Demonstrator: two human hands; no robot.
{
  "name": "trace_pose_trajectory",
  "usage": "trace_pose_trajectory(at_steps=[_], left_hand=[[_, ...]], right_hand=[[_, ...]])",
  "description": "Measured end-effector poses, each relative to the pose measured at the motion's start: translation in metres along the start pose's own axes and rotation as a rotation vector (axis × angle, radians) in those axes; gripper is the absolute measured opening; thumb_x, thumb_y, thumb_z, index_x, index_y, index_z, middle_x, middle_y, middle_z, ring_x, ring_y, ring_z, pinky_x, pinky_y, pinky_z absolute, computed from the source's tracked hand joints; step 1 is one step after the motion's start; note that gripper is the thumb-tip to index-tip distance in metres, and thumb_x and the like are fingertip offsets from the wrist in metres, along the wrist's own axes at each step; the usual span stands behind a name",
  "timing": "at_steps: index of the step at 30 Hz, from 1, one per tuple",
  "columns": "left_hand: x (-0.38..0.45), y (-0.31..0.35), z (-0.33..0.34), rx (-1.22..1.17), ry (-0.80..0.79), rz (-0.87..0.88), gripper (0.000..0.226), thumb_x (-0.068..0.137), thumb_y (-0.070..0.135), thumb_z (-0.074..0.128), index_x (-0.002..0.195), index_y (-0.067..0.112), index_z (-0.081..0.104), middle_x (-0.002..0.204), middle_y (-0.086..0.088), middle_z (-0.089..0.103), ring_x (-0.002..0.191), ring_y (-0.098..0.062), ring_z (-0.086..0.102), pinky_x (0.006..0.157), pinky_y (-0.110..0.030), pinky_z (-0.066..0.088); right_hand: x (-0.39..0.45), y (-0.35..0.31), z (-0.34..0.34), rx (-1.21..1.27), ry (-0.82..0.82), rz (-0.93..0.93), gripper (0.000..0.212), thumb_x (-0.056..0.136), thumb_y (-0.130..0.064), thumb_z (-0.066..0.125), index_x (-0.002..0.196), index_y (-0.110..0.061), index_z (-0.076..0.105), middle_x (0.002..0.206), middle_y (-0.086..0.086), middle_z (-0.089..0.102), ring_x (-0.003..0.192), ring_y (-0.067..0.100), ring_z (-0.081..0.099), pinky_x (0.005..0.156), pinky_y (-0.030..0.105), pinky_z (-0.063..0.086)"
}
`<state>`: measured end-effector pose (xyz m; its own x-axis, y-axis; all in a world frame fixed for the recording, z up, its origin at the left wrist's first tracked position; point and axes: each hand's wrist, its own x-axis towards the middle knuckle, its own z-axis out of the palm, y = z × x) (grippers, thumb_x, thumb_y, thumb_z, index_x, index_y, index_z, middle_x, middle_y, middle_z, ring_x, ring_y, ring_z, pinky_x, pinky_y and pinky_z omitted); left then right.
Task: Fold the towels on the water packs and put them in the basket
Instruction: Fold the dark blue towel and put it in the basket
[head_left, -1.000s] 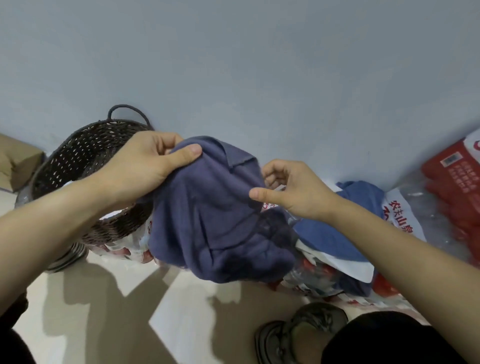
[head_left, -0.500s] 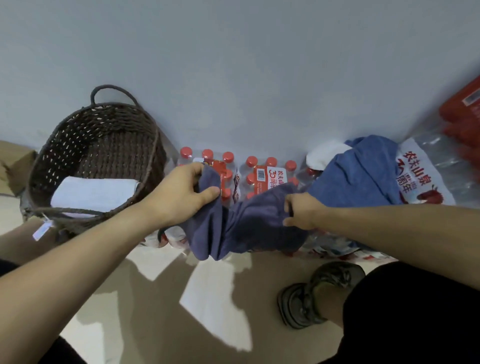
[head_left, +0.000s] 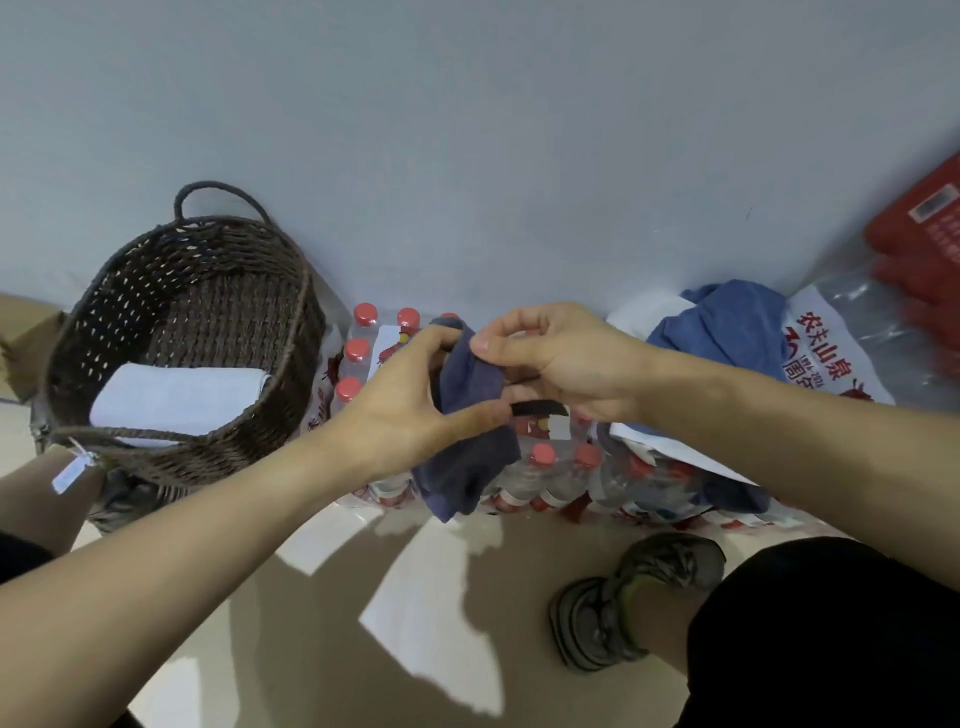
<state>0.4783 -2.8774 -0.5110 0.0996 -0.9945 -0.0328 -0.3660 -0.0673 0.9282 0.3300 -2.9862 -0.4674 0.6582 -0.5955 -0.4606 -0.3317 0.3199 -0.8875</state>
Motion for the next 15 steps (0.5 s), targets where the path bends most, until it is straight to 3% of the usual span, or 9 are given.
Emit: trace_pose_trajectory(at_steps=[3,6,10,12,15], left_hand=[[0.001,0.005,-0.003,-0.126,0.08,0.02,0.043,0.078,0.032,0.077,0.114,0.017,0.059,0.1,0.003,0.074,0.095,-0.01,0.071,0.085,-0.035,0.056],[0.0,0.01,-0.01,-0.216,0.078,0.036,0.018,0.09,0.009,0.067,0.107,0.005,0.065,0.094,0.001,0.075,0.086,-0.007,0.068,0.08,-0.024,0.052],[-0.006,0.022,-0.016,-0.387,0.052,-0.041,0.026,0.1,0.012,0.049,0.107,-0.012,0.059,0.087,-0.016,0.064,0.078,-0.018,0.057,0.07,-0.021,0.048],[-0.009,0.028,-0.015,-0.465,0.028,-0.077,0.032,0.101,0.015,0.045,0.106,-0.015,0.057,0.089,-0.017,0.063,0.079,-0.017,0.057,0.07,-0.017,0.049],[-0.012,0.034,-0.01,-0.566,0.042,-0.163,0.038,0.1,0.027,0.049,0.113,-0.008,0.057,0.098,-0.008,0.066,0.092,-0.014,0.06,0.085,-0.022,0.049]], right_hand=[[-0.013,-0.017,0.0,-0.071,-0.022,-0.081,0.013,0.09,-0.01,0.068,0.103,-0.007,0.065,0.08,0.004,0.069,0.076,0.014,0.068,0.072,0.026,0.058],[-0.025,-0.029,-0.006,-0.388,-0.02,-0.253,0.03,0.081,-0.005,0.077,0.108,-0.012,0.066,0.083,0.003,0.063,0.073,0.01,0.059,0.069,0.019,0.051],[-0.032,-0.025,-0.006,-0.738,0.004,-0.37,0.036,0.078,-0.022,0.082,0.108,-0.02,0.063,0.099,0.001,0.063,0.087,0.013,0.059,0.076,0.023,0.05],[-0.033,-0.022,-0.003,-0.712,-0.008,-0.332,0.025,0.083,-0.025,0.077,0.103,-0.018,0.063,0.1,-0.007,0.066,0.092,0.011,0.062,0.079,0.025,0.051],[-0.033,-0.019,0.001,-0.476,-0.087,-0.239,0.009,0.094,-0.016,0.064,0.096,-0.012,0.056,0.082,-0.002,0.069,0.072,0.008,0.064,0.062,0.02,0.049]])
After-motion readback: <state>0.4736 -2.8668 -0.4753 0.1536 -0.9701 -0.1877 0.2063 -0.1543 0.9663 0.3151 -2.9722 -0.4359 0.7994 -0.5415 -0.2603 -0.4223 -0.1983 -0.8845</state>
